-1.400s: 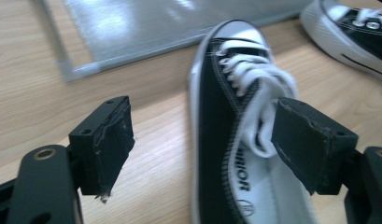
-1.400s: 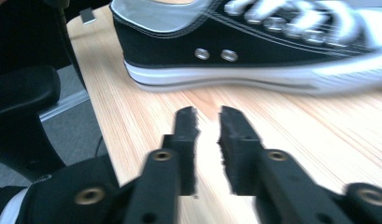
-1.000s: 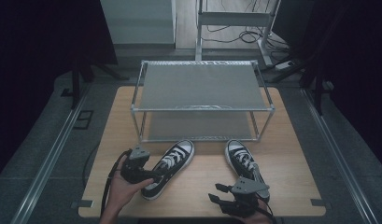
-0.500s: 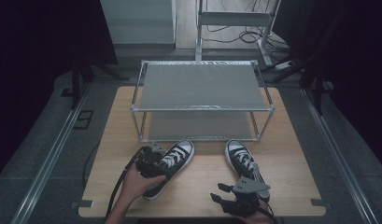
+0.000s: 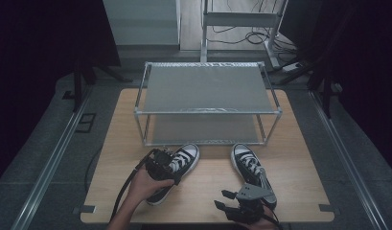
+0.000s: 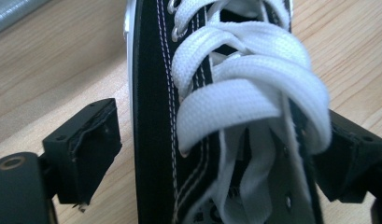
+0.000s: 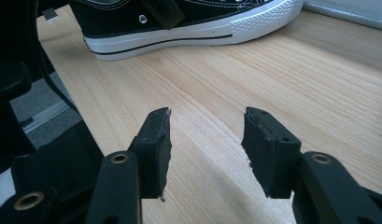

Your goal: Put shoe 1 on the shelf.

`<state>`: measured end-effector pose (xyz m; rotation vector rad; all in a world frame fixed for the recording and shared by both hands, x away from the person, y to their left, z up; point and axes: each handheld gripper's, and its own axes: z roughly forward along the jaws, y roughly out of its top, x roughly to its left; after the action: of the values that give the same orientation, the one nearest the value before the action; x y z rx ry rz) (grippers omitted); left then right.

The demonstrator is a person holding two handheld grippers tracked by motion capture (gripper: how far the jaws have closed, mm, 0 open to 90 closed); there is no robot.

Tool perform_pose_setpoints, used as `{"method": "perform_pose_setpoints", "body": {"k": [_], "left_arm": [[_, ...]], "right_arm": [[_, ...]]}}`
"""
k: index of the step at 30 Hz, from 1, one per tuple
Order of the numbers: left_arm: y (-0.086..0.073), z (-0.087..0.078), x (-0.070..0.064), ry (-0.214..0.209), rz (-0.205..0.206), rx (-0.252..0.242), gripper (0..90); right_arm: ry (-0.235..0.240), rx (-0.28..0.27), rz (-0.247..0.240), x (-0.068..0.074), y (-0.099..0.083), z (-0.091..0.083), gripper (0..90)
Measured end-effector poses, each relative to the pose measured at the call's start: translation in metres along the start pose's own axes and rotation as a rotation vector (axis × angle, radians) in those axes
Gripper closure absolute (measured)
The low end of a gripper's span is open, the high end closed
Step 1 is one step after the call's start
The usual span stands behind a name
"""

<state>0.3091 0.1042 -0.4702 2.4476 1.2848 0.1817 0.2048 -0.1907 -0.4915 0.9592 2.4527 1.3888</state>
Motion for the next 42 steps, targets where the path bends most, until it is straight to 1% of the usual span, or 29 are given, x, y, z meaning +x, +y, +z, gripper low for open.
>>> {"method": "perform_pose_setpoints", "body": {"k": [1, 2, 3, 5, 6, 7, 8, 11, 13, 17, 21, 27, 29, 30, 34, 35, 36, 37, 39, 42], "left_arm": [[0.000, 0.000, 0.000, 0.000, 0.000, 0.000, 10.3], [0.003, 0.002, 0.000, 0.001, 0.001, 0.022, 10.2], [0.003, 0.002, 0.000, 0.001, 0.001, 0.022, 10.0], [0.005, 0.004, -0.001, 0.002, 0.002, 0.045, 9.9], [0.006, 0.005, 0.000, 0.002, 0.010, 0.067, 9.9], [0.008, 0.008, -0.002, 0.005, 0.003, 0.089, 9.9], [0.009, 0.008, -0.002, 0.004, 0.001, 0.100, 10.1], [0.010, 0.009, -0.001, 0.001, -0.007, 0.109, 10.6], [0.011, 0.011, -0.002, -0.008, -0.019, 0.119, 11.9], [0.012, 0.011, -0.002, -0.003, -0.019, 0.128, 12.7], [0.013, 0.010, -0.002, -0.001, -0.021, 0.128, 13.7], [0.011, 0.009, 0.000, -0.011, -0.015, 0.116, 15.3], [0.010, 0.008, 0.000, -0.011, -0.010, 0.116, 15.6], [0.010, 0.008, 0.001, -0.020, 0.002, 0.117, 15.7], [0.009, 0.007, 0.001, -0.032, 0.011, 0.106, 15.9], [0.009, 0.005, 0.001, -0.034, 0.020, 0.099, 16.0], [0.009, 0.005, 0.001, -0.034, 0.020, 0.099, 16.0], [0.009, 0.001, 0.001, -0.036, 0.019, 0.079, 16.0], [0.009, -0.002, 0.001, -0.039, 0.025, 0.074, 16.1], [0.011, -0.012, 0.000, -0.052, 0.038, 0.054, 16.1]], "right_arm": [[0.000, 0.000, 0.000, 0.000, 0.000, 0.000, 51.6], [-0.001, 0.004, 0.000, 0.000, 0.000, 0.000, 51.6], [-0.001, 0.004, 0.000, 0.000, 0.000, 0.000, 51.6], [0.000, 0.004, 0.001, 0.000, -0.001, 0.001, 51.5], [0.000, 0.004, 0.001, 0.000, -0.001, 0.001, 51.5], [0.000, 0.008, 0.000, -0.001, -0.001, 0.001, 51.5], [0.000, 0.010, 0.001, -0.001, -0.001, 0.001, 51.5], [0.000, 0.012, 0.001, -0.001, -0.001, 0.001, 51.4], [-0.001, 0.013, 0.001, -0.001, -0.001, 0.002, 51.4], [-0.001, 0.013, 0.002, -0.001, -0.002, 0.002, 51.4], [-0.004, 0.011, 0.004, -0.002, -0.002, 0.002, 51.6], [-0.008, 0.011, 0.009, -0.003, -0.002, 0.001, 51.9], [-0.007, 0.010, 0.010, -0.003, -0.002, 0.001, 51.9], [-0.008, 0.011, 0.009, -0.004, -0.002, 0.001, 52.0], [-0.008, 0.009, 0.012, -0.004, -0.002, 0.001, 52.3], [-0.008, 0.009, 0.013, -0.004, -0.002, 0.001, 52.3], [-0.008, 0.009, 0.013, -0.004, -0.002, 0.001, 52.3], [-0.007, 0.007, 0.013, -0.004, -0.002, 0.001, 52.3], [-0.007, 0.009, 0.013, -0.004, -0.002, 0.001, 52.3], [-0.005, 0.011, 0.014, -0.004, -0.003, 0.002, 52.3]]}}
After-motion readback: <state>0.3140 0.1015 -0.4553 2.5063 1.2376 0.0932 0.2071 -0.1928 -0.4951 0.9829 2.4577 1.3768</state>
